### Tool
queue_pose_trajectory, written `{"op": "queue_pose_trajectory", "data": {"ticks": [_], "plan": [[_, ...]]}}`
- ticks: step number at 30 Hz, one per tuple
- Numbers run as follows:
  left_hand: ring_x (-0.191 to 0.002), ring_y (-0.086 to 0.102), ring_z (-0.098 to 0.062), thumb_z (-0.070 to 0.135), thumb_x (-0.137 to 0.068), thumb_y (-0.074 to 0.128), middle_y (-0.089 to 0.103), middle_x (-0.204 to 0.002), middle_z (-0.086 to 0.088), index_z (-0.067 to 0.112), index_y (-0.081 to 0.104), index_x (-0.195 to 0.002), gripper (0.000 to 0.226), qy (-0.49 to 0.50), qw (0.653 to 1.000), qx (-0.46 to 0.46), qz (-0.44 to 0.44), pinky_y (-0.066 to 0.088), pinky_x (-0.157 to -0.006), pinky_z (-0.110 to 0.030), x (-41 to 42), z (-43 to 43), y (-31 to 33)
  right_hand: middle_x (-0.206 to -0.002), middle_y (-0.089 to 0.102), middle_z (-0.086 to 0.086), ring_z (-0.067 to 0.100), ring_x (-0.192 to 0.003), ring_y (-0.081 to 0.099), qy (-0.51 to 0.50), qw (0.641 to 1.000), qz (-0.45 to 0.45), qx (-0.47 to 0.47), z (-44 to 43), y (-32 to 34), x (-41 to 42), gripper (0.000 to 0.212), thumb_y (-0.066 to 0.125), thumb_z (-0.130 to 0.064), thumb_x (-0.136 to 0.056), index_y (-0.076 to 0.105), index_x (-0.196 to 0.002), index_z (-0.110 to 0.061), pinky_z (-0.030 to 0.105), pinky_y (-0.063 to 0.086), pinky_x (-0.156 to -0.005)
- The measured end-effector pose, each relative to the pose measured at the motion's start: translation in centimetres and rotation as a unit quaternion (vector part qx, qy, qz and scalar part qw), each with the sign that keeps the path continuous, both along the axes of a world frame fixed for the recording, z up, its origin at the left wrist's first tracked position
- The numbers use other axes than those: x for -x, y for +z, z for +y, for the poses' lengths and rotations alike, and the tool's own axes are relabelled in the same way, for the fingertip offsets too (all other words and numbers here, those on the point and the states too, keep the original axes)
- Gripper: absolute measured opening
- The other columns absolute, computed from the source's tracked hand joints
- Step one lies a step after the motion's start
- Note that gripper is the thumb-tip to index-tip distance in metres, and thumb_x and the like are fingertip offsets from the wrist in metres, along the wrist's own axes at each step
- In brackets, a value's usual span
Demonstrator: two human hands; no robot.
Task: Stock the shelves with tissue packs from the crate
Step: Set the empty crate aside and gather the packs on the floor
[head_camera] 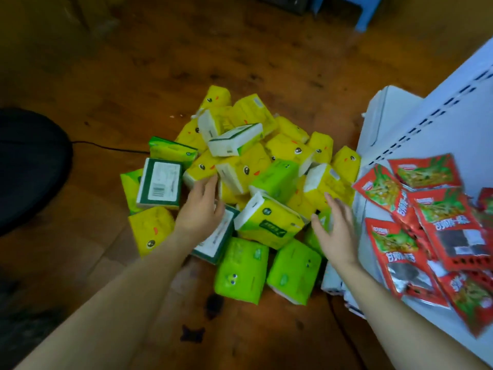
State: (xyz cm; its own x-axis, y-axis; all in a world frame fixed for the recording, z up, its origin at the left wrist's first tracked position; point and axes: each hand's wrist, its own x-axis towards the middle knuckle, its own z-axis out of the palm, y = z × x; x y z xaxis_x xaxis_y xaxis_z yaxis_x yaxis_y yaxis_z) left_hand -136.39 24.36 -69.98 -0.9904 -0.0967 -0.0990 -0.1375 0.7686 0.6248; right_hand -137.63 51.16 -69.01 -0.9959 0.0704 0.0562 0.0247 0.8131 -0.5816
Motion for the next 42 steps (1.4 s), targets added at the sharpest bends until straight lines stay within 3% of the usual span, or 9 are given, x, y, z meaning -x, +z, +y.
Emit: {"op": "queue_pose_trajectory", "data": {"ticks": [6,9,13,17,20,26,29,36,42], "plan": [[-0.131,0.034,-0.032,0.026,-0.1,0.04,0.027,-0.147,-0.014,0.01,0.021,-0.148,0.054,-0.021,0.995,0.021,0.09,0.036,-0.095,-0.041,5.6,3.5,4.3,-0.142,0.03,0.018,0.03,-0.127,0.041,0.049,0.997,0.041,-0.034,1.9,1.9,5.9,0.057,0.064,-0.021,-0.086,0.042,-0.139,-0.019,0.033,0.033,-0.103],[-0.137,0.027,-0.03,0.029,-0.1,0.039,0.024,-0.149,-0.016,0.011,0.024,-0.147,0.053,-0.038,0.998,-0.031,0.049,0.028,-0.105,-0.037,4.1,7.2,5.5,-0.146,0.027,0.015,0.027,-0.134,0.033,0.078,0.994,-0.005,-0.082,1.2,2.4,5.2,0.058,0.06,-0.026,-0.088,0.038,-0.141,-0.024,0.033,0.031,-0.106],[-0.141,0.014,-0.03,0.038,-0.099,0.035,0.013,-0.153,-0.014,0.017,0.021,-0.148,0.055,-0.101,0.992,0.053,-0.053,0.02,-0.112,-0.041,2.9,8.9,4.8,-0.151,0.015,0.017,0.034,-0.135,0.028,0.124,0.975,-0.1,-0.155,0.6,1.5,4.3,0.061,0.056,-0.029,-0.09,0.029,-0.144,-0.031,0.037,0.031,-0.107],[-0.142,0.014,-0.029,0.039,-0.1,0.033,0.014,-0.153,-0.012,0.017,0.021,-0.148,0.055,-0.108,0.99,0.069,-0.052,0.021,-0.113,-0.042,3.6,8.8,5.5,-0.152,0.007,0.016,0.037,-0.136,0.022,0.129,0.951,-0.179,-0.216,0.4,1.1,4.4,0.061,0.054,-0.032,-0.091,0.026,-0.145,-0.031,0.04,0.028,-0.107],[-0.141,0.018,-0.03,0.035,-0.1,0.036,0.02,-0.151,-0.013,0.015,0.024,-0.147,0.053,-0.08,0.996,0.013,-0.041,0.024,-0.11,-0.041,2.1,8.8,5.6,-0.155,0.0,0.016,0.037,-0.139,0.015,0.122,0.95,-0.2,-0.205,0.4,1.3,4.5,0.064,0.054,-0.034,-0.09,0.023,-0.146,-0.032,0.041,0.023,-0.11],[-0.143,0.014,-0.024,0.038,-0.099,0.034,0.016,-0.153,-0.008,0.019,0.019,-0.149,0.054,-0.115,0.991,0.061,-0.036,0.022,-0.112,-0.038,1.2,8.5,4.7,-0.155,-0.01,0.017,0.037,-0.143,0.004,0.099,0.947,-0.222,-0.209,1.2,0.8,5.2,0.065,0.051,-0.036,-0.093,0.016,-0.147,-0.036,0.044,0.013,-0.116],[-0.144,0.012,-0.023,0.036,-0.1,0.033,0.017,-0.153,-0.007,0.018,0.02,-0.148,0.053,-0.094,0.995,0.027,-0.017,0.022,-0.112,-0.038,1.6,8.7,5.0,-0.156,-0.009,0.013,0.036,-0.143,0.006,0.093,0.944,-0.241,-0.204,1.2,0.4,5.7,0.066,0.05,-0.039,-0.093,0.014,-0.148,-0.035,0.043,0.014,-0.116],[-0.142,0.018,-0.023,0.038,-0.099,0.034,0.02,-0.151,-0.007,0.017,0.017,-0.149,0.057,-0.102,0.994,0.037,-0.021,0.025,-0.112,-0.038,1.0,8.5,4.3,-0.158,-0.001,0.002,0.029,-0.141,0.016,0.096,0.956,-0.17,-0.217,0.4,-0.4,5.4,0.072,0.049,-0.035,-0.093,0.009,-0.149,-0.014,0.044,0.019,-0.114],[-0.139,0.023,-0.027,0.037,-0.099,0.035,0.02,-0.149,-0.007,0.016,0.017,-0.149,0.057,-0.077,0.997,0.006,0.0,0.031,-0.108,-0.039,1.6,9.1,5.6,-0.158,0.008,0.002,0.021,-0.143,0.018,0.07,0.989,-0.111,-0.065,0.6,1.5,5.4,0.07,0.053,-0.029,-0.092,0.016,-0.149,-0.012,0.036,0.022,-0.114]]}}
